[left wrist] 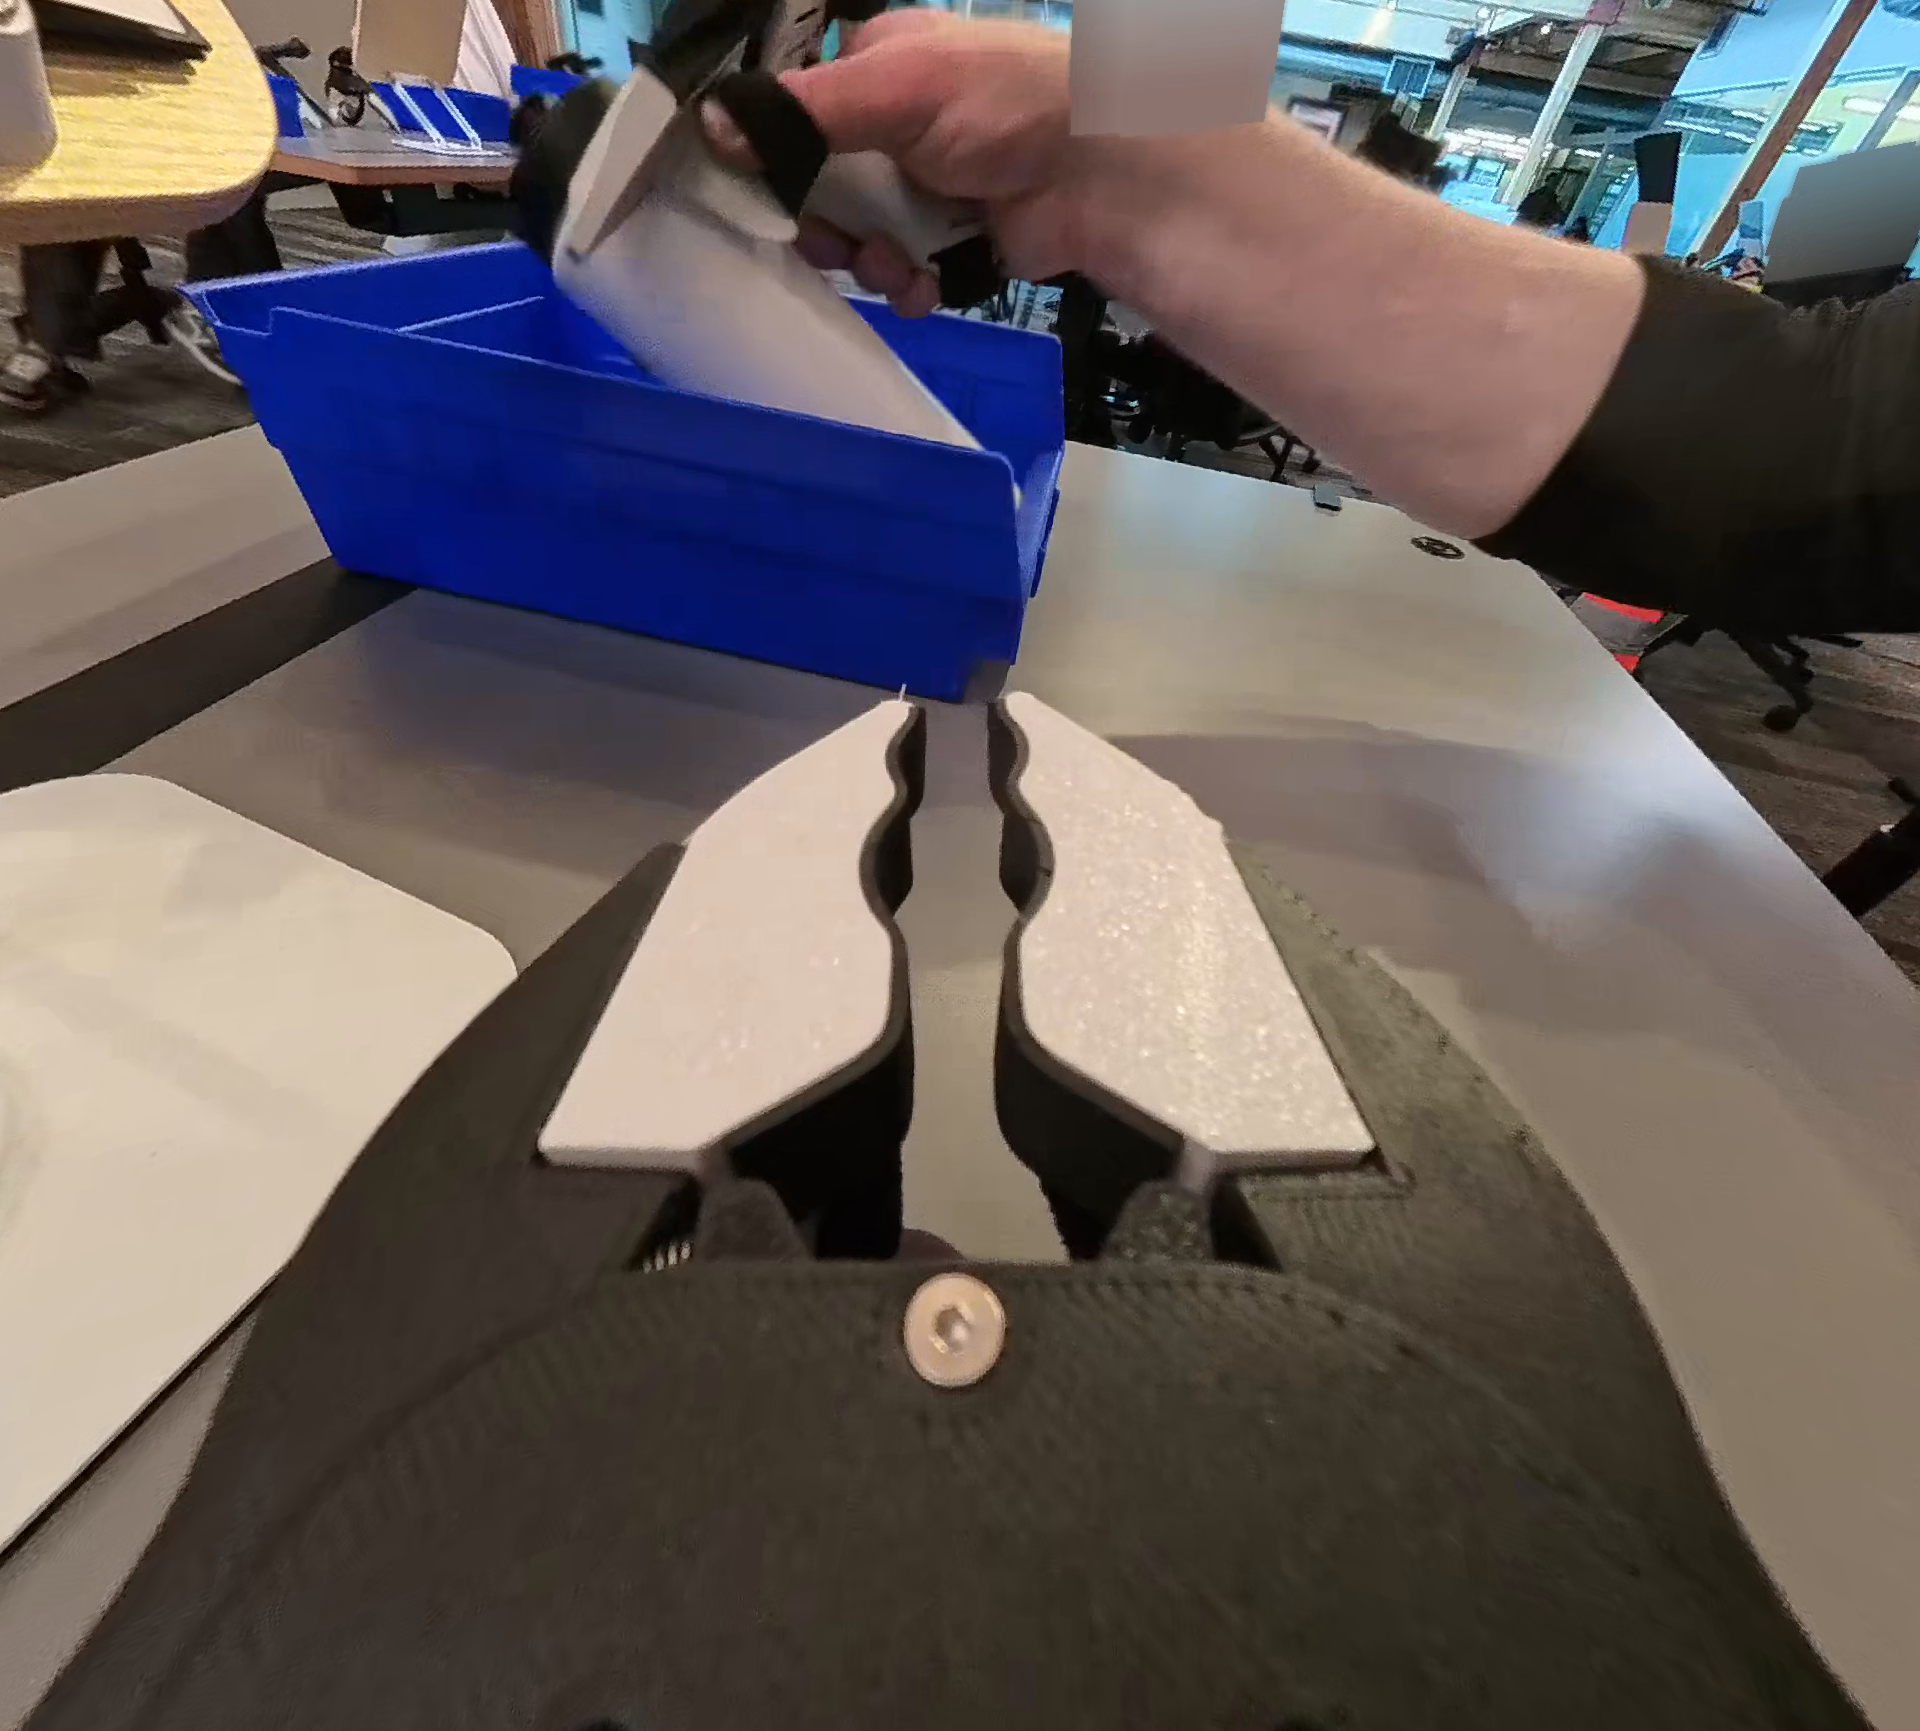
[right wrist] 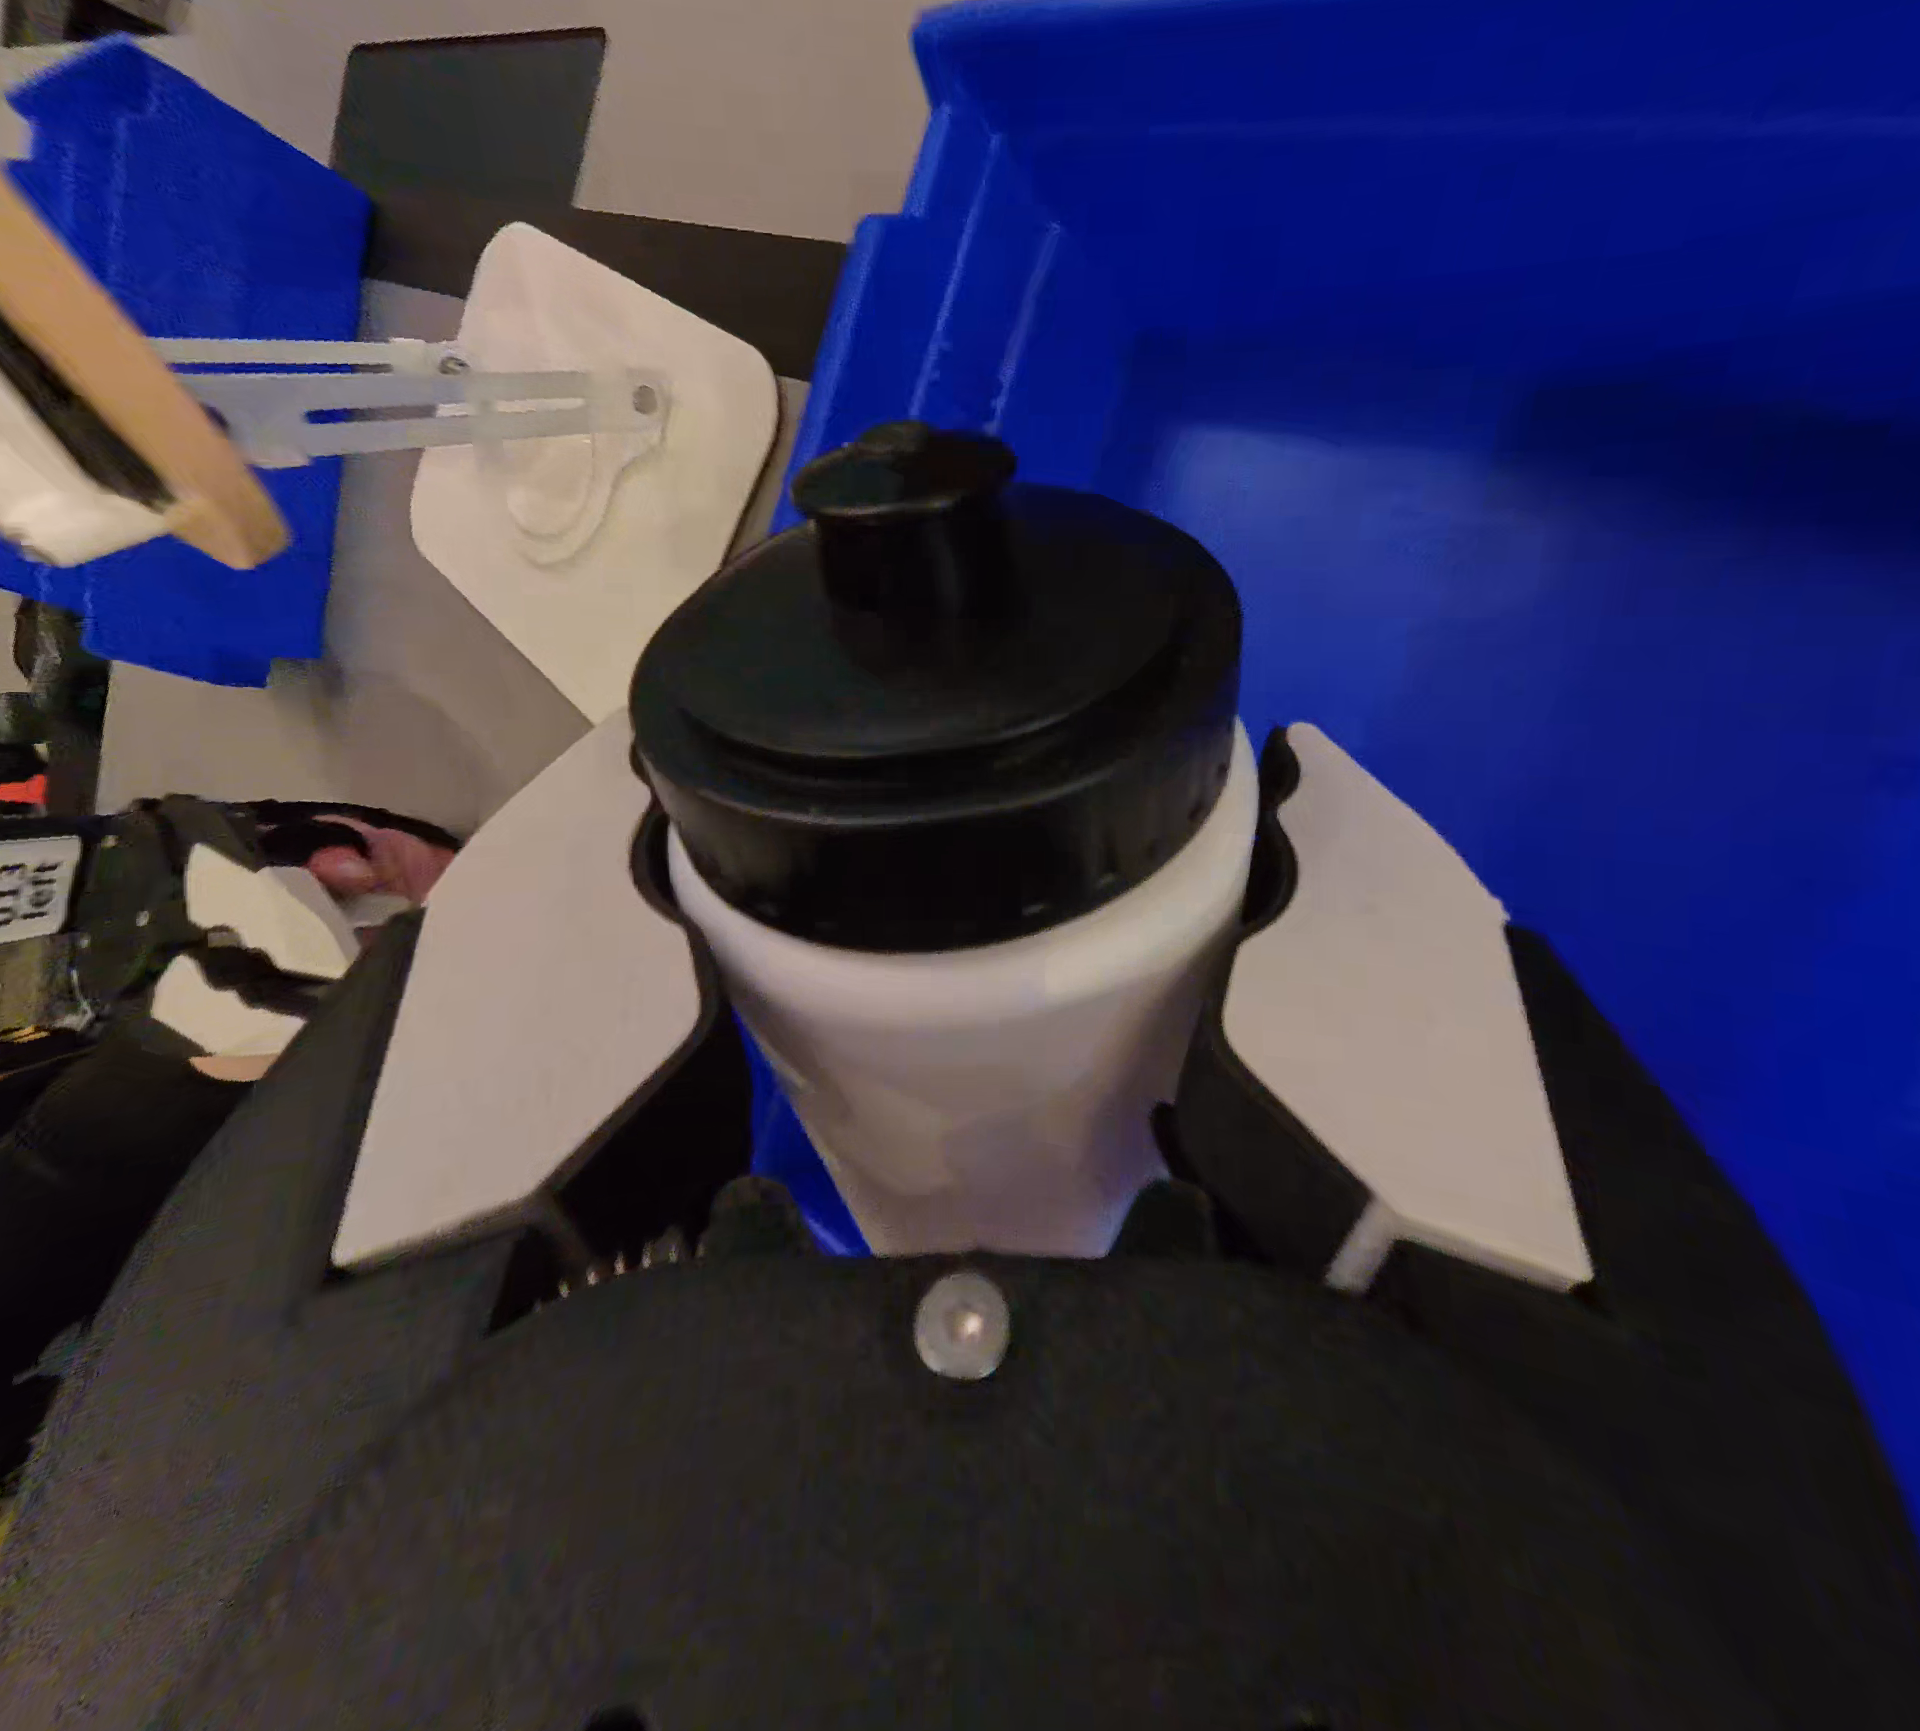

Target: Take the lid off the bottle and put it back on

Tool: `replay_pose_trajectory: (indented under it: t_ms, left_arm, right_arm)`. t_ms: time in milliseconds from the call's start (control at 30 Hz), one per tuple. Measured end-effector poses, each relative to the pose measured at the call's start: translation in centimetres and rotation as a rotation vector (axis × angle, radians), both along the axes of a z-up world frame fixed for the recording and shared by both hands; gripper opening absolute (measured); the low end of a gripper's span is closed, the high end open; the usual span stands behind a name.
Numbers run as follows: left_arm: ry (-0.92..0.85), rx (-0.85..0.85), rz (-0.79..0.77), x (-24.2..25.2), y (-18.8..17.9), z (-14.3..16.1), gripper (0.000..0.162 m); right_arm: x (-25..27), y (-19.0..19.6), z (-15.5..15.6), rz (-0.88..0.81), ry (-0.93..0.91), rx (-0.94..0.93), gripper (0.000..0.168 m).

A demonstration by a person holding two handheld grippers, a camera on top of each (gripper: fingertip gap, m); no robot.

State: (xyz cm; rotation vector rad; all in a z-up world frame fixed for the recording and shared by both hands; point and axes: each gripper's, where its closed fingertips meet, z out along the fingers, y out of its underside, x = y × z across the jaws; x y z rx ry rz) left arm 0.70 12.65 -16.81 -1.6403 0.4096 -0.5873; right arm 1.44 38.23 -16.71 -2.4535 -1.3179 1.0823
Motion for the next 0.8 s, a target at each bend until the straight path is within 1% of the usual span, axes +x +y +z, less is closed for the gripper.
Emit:
replay_pose_trajectory:
  t_ms: [67,100,167,233,300,333,400,467,533,600,633,667,700,733,800]
  left_arm:
    - [-0.002,-0.001,0.0,0.0,0.0,0.0,0.012]
    - [-0.001,-0.001,-0.001,0.0,0.0,0.0,0.012]
    - [-0.001,-0.001,-0.001,0.0,0.0,0.0,0.013]
    - [-0.004,-0.003,-0.002,0.0,0.0,0.0,0.013]
    - [-0.006,-0.007,-0.002,0.0,0.1,0.0,0.013]
    - [-0.007,-0.008,-0.002,0.0,0.1,-0.1,0.013]
    - [-0.007,-0.01,0.001,-0.1,0.1,-0.1,0.013]
    - [-0.006,-0.012,0.004,-0.1,0.2,-0.1,0.012]
    - [-0.001,-0.009,0.016,-0.2,0.2,-0.1,0.011]
    - [0.005,-0.002,0.031,-0.3,0.2,-0.1,0.008]
    - [0.014,0.006,0.048,-0.5,0.2,0.0,0.004]
    - [0.039,0.015,0.083,-0.9,0.3,0.0,0.0]
    - [0.077,0.017,0.11,-1.2,0.2,-0.2,0.0]
    - [0.116,0.012,0.135,-1.5,0.2,-0.5,0.0]
    - [0.15,0.005,0.197,-2.7,-0.2,-0.6,0.0]
  right_arm:
    - [0.0,0.5,-1.7,0.005,-0.05,-0.022,0.101]
    - [0.1,0.7,-2.3,0.007,-0.061,-0.027,0.095]
    - [0.3,0.9,-3.2,0.008,-0.083,-0.028,0.101]
    - [0.5,1.0,-2.7,-0.001,-0.054,-0.004,0.103]
    - [0.5,0.4,-0.9,0.001,0.024,0.032,0.101]
    - [0.4,-0.4,0.4,0.016,0.07,0.059,0.099]
    - [0.4,-2.9,3.7,0.062,0.193,0.152,0.088]
    - [0.5,-6.9,6.7,0.134,0.295,0.241,0.078]
    - [0.5,-11.6,9.0,0.235,0.394,0.326,0.057]
    - [0.4,-17.2,10.5,0.367,0.514,0.404,0.0]
    - [0.1,-19.5,10.6,0.402,0.547,0.441,0.003]
    - [-0.3,-21.5,10.3,0.427,0.561,0.479,0.002]
    - [-0.8,-23.2,9.7,0.445,0.562,0.511,0.002]
    - [-1.2,-24.6,8.9,0.464,0.558,0.529,0.002]
    - [-2.2,-26.1,6.9,0.461,0.549,0.565,0.004]
